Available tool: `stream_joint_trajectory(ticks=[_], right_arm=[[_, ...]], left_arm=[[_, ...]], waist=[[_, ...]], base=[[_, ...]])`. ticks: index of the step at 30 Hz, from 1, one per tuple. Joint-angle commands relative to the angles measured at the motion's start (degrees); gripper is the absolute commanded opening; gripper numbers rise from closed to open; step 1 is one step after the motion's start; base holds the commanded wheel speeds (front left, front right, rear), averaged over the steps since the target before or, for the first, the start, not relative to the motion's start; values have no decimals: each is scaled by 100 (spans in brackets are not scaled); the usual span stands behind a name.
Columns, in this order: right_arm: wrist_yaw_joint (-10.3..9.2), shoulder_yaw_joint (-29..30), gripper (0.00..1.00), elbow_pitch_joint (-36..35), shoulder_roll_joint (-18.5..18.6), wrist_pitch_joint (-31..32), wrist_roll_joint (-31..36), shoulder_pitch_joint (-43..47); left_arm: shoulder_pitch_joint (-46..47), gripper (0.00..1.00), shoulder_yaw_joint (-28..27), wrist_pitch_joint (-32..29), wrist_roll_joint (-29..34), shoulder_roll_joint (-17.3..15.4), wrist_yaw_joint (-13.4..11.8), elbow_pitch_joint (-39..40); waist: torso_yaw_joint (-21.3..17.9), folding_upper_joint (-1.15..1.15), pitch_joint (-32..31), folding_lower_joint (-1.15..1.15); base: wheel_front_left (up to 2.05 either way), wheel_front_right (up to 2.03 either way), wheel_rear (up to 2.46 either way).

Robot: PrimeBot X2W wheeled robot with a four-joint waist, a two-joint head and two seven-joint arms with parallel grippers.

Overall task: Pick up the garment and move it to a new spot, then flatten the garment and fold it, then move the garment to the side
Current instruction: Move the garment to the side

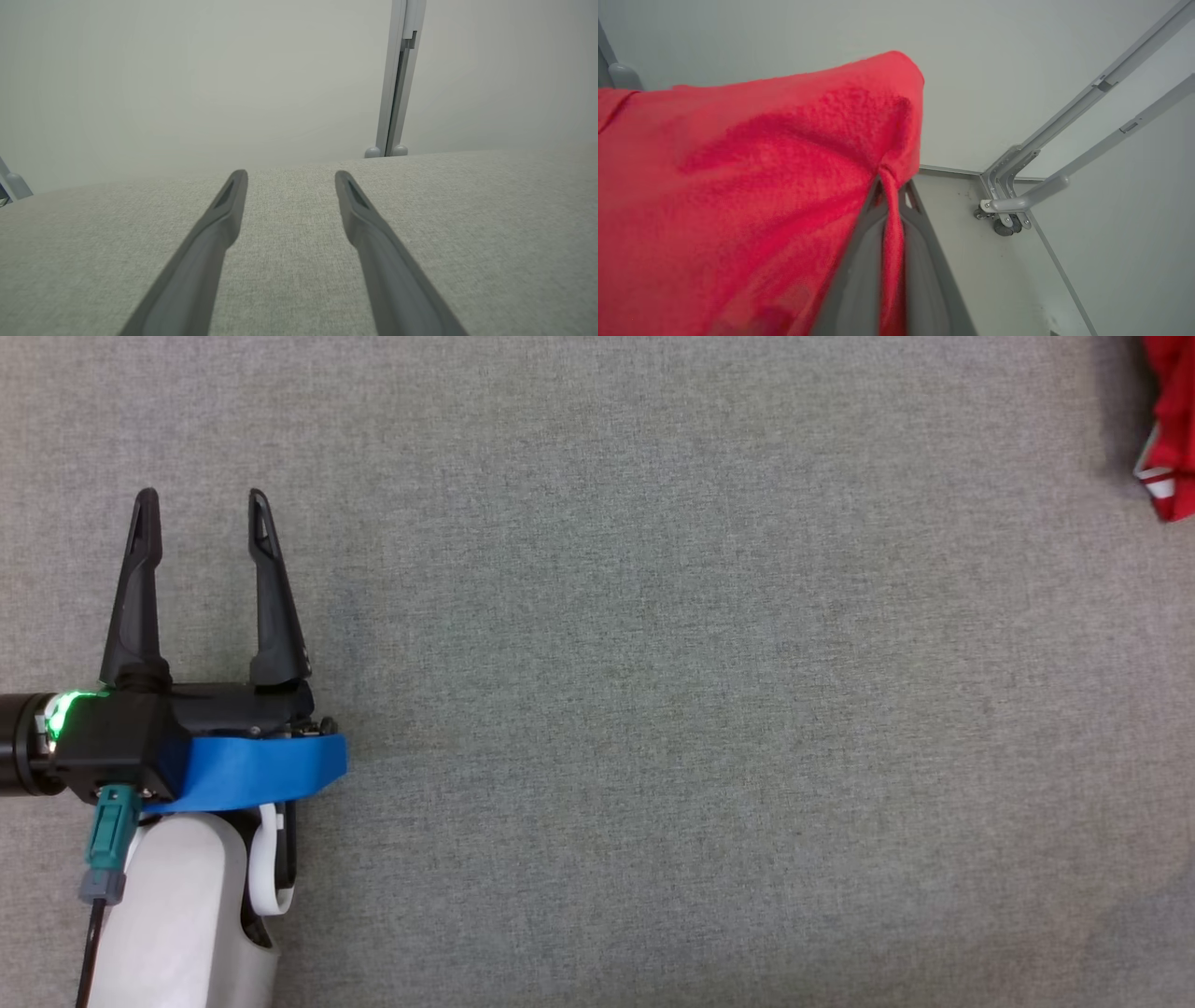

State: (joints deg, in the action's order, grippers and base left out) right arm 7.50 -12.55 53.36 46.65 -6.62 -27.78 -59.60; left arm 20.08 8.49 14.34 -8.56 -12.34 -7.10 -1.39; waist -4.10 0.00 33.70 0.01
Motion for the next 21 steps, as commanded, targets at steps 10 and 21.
stream_joint_trajectory(ticks=[10, 21], right_arm=[[0, -55, 100, 1015, -183, -403, 343, -499], [1, -288, 100, 410, -689, -860, 549, -116]], left_arm=[[17, 100, -8, -9, -35, -44, -108, 69], [-534, 100, -205, 60, -278, -77, -97, -239]], waist=[[70, 0, -75, -1], [-44, 0, -1030, -1]], base=[[0, 0, 0], [0, 0, 0]])
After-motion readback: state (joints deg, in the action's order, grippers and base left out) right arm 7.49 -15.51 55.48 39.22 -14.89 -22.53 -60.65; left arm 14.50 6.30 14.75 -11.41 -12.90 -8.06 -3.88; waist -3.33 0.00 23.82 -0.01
